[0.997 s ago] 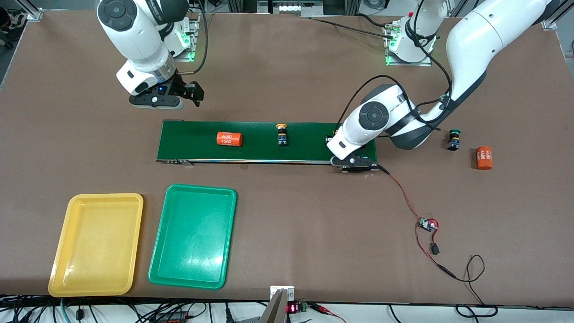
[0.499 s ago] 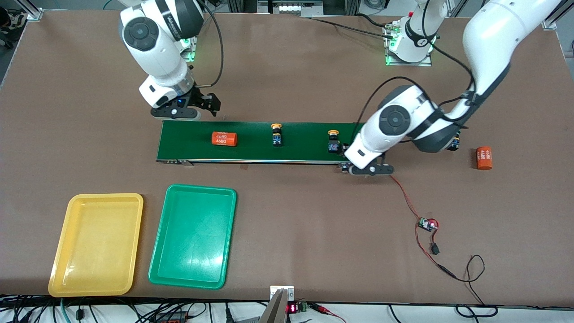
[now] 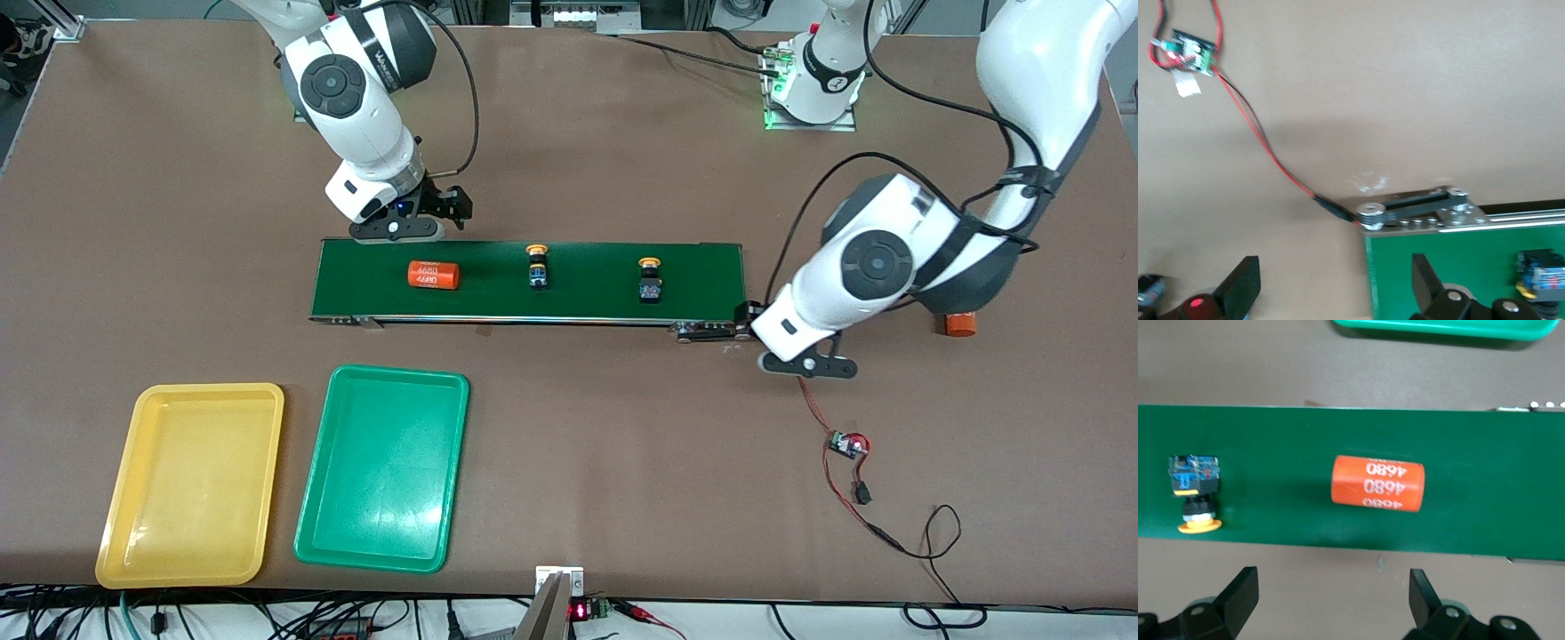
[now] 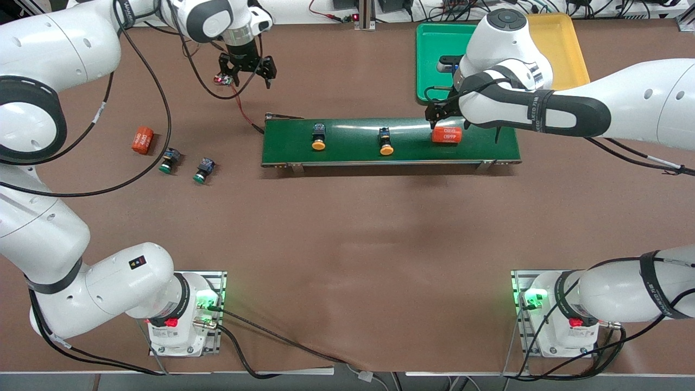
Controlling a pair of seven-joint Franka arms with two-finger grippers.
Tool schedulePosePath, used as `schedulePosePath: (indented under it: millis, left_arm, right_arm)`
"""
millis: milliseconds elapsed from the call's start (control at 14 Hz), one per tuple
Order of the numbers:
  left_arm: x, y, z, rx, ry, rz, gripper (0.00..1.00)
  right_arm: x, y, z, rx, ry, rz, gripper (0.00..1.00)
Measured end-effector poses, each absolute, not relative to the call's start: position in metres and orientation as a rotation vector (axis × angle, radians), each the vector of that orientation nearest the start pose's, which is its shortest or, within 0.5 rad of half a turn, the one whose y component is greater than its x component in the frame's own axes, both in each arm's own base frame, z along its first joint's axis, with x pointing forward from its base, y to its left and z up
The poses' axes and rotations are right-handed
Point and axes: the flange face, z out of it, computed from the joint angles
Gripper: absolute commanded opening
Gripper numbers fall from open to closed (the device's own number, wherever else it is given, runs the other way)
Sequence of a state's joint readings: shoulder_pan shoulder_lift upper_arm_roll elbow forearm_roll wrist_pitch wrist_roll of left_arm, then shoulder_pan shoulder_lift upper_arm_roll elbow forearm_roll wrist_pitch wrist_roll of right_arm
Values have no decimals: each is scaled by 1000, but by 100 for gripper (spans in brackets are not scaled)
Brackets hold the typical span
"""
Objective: Sort buttons by color to trays
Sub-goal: 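Grasp the second orange cylinder while the right gripper reaches the button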
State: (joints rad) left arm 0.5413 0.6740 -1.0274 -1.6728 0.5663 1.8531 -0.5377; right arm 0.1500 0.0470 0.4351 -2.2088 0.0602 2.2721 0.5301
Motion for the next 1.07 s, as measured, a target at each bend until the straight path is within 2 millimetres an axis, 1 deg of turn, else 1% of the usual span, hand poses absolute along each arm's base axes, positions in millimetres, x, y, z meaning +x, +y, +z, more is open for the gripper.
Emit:
schedulePosePath:
  millis: [142,356,499,570,641,784,926,1068]
  left_arm:
    - [631,-146,338,-3068,190,218,100]
    - [638,-92,335,-3028,263,282,100]
    - [641,-48,333,-3022,332,298,100]
    - [639,-24,329,-3008,347,294,100]
    - [633,2,322,-2995,346,298,100]
    - [608,52,303,-2970,355,305,100]
    - [591,102,292,-2947,443,254,100]
    - [577,149,282,-2938,519,231,100]
  right_arm:
    - [453,299,358,-3053,-27,-19,100]
    - [460,303,348,-3024,-30,-73,100]
    - [461,303,343,-3027,-36,-64,100]
    - [460,303,341,-3028,-37,-59,100]
    - [460,304,339,-3029,-38,-52,100]
    - [460,304,332,-3037,-50,-38,100]
    - [459,305,326,-3050,-78,-34,100]
    - [455,312,321,-3053,-102,-22,100]
